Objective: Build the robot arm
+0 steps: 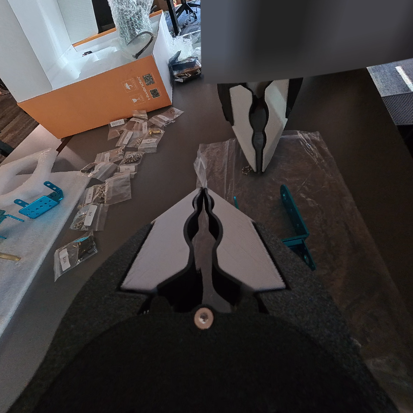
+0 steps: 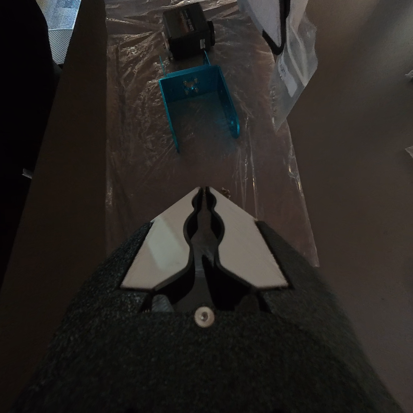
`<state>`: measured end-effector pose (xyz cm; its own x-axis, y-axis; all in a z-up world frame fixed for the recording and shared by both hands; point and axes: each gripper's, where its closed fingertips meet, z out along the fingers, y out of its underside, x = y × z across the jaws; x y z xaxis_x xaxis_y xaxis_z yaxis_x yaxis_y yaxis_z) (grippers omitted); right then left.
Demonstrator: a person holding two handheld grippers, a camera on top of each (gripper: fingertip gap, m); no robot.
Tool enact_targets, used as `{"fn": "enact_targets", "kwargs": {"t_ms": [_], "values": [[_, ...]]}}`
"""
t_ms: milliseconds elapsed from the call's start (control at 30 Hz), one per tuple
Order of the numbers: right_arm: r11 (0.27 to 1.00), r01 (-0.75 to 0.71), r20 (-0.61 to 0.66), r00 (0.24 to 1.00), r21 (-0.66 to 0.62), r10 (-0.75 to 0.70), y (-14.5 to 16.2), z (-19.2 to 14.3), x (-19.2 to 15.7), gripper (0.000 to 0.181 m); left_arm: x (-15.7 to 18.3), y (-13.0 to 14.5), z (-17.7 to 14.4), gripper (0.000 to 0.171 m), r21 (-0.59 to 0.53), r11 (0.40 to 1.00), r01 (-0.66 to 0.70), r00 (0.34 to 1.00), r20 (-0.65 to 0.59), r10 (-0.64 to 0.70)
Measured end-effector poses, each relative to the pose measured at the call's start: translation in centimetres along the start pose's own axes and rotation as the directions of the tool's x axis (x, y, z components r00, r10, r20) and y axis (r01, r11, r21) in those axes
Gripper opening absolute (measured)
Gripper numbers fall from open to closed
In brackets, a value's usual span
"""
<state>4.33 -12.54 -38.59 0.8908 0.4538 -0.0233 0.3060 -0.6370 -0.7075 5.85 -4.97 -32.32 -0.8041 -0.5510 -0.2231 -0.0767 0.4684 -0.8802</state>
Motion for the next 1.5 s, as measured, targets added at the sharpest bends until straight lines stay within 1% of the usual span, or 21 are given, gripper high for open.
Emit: {"fn": "enact_targets", "kwargs": {"t_ms": [333,533,633,800,900,1067,1133,1167,1267,1300,1400,1500], "values": [[1.000,-0.005,0.000,1.000,0.009,0.005,-0.1,-0.2,0.0,0.000,0.0,-0.1,-0.1,0.000,0.005,1.000,0.000,1.000,0.002,0.000],[0.984,-0.091,0.014,0.996,0.156,0.089,-2.0,-2.5,1.1,0.000,0.3,-0.1,0.1,0.000,0.006,1.000,0.003,1.000,-0.008,-0.003],[0.967,-0.133,0.053,0.991,0.218,0.124,-3.0,-3.1,1.2,0.000,0.6,0.0,0.4,0.000,0.006,1.000,0.007,1.000,-0.017,-0.007],[0.929,-0.190,0.115,0.980,0.317,0.161,-4.9,-3.8,1.1,0.000,1.3,0.0,0.8,0.000,0.005,1.000,-0.011,1.000,-0.026,0.011],[0.892,-0.227,0.144,0.972,0.390,0.184,-6.5,-4.5,1.4,0.000,2.0,-0.2,1.1,0.000,0.014,1.000,-0.012,0.999,-0.045,0.012],[0.857,-0.235,0.111,0.972,0.459,0.207,-8.5,-5.2,2.5,0.000,2.8,-0.2,1.5,0.000,0.011,1.000,-0.018,0.998,-0.063,0.019],[0.871,-0.216,0.089,0.976,0.441,0.198,-8.3,-5.0,2.7,0.000,2.5,-0.2,1.4,0.000,0.011,1.000,-0.025,0.998,-0.051,0.025],[0.891,-0.186,0.062,0.982,0.414,0.176,-7.8,-4.8,2.7,0.000,2.2,-0.2,1.3,0.000,0.011,1.000,-0.025,0.999,-0.041,0.025],[0.969,-0.061,-0.065,0.995,0.238,0.078,-4.9,-3.2,3.0,0.002,0.9,-0.1,0.8,0.000,0.013,1.000,0.005,1.000,-0.007,-0.005],[0.984,-0.044,-0.078,0.995,0.171,0.058,-4.1,-2.5,2.9,0.008,0.5,-0.1,0.7,0.000,0.019,1.000,0.021,1.000,0.002,-0.021],[1.000,-0.018,-0.082,0.996,0.008,0.018,-2.3,-0.6,2.5,0.009,-0.2,-0.2,0.4,0.000,0.031,0.998,0.048,0.999,0.016,-0.048],[0.999,0.006,-0.083,0.997,-0.053,-0.010,-1.6,0.2,2.3,0.008,-0.2,-0.3,0.4,0.000,0.029,0.999,0.035,0.999,0.022,-0.036]]}}
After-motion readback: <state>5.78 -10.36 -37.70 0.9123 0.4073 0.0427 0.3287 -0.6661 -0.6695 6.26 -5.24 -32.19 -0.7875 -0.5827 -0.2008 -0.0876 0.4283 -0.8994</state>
